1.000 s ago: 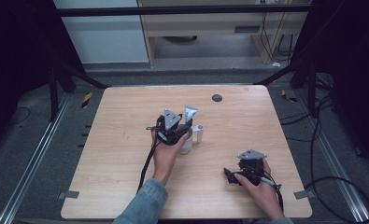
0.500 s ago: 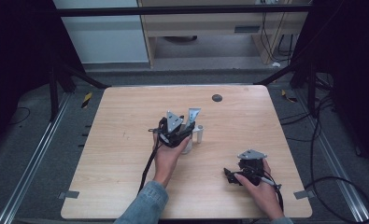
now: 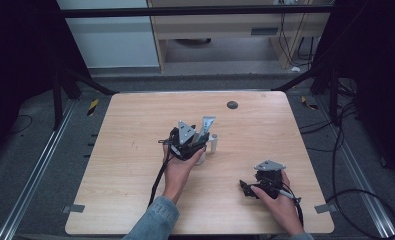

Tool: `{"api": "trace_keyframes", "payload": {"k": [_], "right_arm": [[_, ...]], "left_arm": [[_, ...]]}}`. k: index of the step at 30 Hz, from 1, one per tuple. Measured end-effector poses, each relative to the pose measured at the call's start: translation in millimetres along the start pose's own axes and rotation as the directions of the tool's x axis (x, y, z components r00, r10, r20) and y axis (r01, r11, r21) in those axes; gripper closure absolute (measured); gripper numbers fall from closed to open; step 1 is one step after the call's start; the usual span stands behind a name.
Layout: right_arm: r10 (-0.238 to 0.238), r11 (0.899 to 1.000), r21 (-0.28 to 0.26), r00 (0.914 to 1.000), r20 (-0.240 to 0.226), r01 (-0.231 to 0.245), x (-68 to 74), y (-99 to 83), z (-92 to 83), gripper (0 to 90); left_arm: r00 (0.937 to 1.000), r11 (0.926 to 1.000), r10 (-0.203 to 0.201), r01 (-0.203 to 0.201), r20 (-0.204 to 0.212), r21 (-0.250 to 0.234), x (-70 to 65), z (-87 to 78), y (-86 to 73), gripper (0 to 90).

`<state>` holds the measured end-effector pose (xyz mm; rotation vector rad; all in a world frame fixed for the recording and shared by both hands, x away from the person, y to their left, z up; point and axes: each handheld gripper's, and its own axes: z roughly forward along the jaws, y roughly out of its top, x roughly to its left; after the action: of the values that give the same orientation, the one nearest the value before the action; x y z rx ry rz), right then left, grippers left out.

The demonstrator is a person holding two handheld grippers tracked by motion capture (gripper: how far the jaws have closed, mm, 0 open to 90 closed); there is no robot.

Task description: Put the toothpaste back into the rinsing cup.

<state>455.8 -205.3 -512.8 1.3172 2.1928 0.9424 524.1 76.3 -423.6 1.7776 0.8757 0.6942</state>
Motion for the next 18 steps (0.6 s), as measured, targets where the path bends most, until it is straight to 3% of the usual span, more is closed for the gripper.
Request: {"api": "trace_keyframes", "payload": {"k": [7, 15, 18], "right_arm": [[0.0, 1.0, 0.0, 1.0, 0.0, 0.0, 0.0, 0.0, 0.0, 2.1], [0.0, 1.0, 0.0, 1.0, 0.0, 0.0, 0.0, 0.0, 0.0, 2.2], [-0.001, 1.0, 0.0, 1.0, 0.001, 0.001, 0.0, 0.0, 0.0, 2.2]], "left_arm": [[0.9999, 1.0, 0.004, -0.004, 0.01, -0.001, 3.3, -7.5, 4.8, 38.2], [0.996, 0.9997, 0.002, -0.004, 0.089, 0.024, 8.5, -15.4, 9.4, 32.4], [0.9958, 0.9993, 0.008, -0.011, 0.091, 0.036, 10.5, -18.8, 10.1, 30.3]]}}
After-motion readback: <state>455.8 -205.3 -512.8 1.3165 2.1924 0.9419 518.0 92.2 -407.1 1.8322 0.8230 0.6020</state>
